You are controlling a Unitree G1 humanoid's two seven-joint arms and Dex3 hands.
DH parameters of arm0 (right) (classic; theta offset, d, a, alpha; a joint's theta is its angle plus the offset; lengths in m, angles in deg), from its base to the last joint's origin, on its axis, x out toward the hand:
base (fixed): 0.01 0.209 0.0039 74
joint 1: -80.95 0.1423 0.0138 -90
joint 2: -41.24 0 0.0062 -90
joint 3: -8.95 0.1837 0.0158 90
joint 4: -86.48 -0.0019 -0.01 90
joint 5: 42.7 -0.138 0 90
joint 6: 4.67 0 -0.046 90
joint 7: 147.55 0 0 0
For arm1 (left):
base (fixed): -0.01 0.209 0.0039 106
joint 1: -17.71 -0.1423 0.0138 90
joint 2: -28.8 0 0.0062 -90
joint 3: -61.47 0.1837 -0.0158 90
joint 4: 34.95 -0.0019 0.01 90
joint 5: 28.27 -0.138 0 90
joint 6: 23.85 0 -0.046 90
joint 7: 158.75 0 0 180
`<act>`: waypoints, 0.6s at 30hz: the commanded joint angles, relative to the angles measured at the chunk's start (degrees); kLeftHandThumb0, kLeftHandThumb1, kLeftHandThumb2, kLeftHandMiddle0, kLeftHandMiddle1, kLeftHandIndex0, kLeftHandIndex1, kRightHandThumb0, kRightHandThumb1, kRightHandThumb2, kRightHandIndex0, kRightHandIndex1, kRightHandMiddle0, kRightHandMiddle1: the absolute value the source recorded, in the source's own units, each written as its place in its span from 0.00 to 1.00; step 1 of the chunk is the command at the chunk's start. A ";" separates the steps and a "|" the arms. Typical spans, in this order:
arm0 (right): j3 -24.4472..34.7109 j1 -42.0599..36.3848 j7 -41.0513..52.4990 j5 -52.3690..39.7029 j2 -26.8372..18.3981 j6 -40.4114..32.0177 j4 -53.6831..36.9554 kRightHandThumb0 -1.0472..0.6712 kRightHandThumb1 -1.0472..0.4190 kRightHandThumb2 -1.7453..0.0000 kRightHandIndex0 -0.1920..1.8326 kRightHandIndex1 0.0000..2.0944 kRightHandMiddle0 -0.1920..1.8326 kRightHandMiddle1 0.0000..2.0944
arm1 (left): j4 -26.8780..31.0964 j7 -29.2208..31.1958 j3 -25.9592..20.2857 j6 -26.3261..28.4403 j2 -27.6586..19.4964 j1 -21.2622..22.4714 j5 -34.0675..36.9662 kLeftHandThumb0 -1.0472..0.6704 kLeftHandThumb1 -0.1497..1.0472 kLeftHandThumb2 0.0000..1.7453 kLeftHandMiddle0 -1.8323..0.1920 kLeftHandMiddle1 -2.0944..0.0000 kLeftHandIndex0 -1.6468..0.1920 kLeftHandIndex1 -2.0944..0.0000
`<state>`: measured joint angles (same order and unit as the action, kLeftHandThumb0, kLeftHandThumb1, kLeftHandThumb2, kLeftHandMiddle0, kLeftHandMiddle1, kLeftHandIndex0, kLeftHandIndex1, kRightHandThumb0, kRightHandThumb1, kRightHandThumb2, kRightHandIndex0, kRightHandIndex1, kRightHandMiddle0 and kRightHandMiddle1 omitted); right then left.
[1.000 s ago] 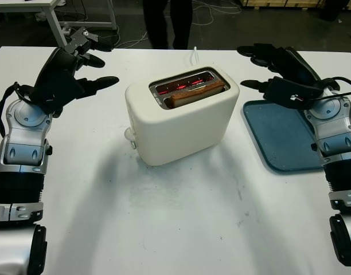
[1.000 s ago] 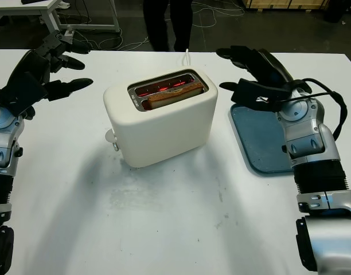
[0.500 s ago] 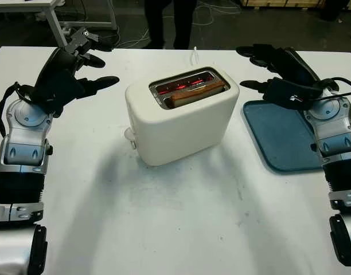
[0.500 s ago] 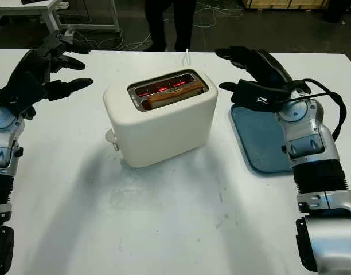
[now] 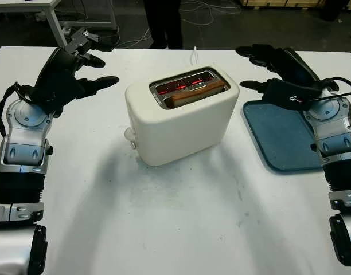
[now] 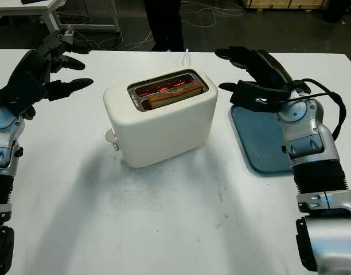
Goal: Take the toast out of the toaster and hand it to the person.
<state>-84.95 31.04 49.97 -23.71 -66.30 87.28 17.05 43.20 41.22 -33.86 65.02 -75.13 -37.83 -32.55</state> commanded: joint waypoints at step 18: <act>0.66 -0.08 -0.27 -1.07 0.11 0.77 -0.05 0.44 0.09 0.93 0.31 0.00 0.30 0.00 | 0.21 -0.02 -0.02 -0.54 -0.15 0.23 0.41 0.12 0.89 0.00 0.91 0.39 0.90 0.45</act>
<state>-84.81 31.04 49.96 -23.82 -66.29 87.34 16.82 43.28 41.22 -33.87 65.03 -75.13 -37.83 -32.54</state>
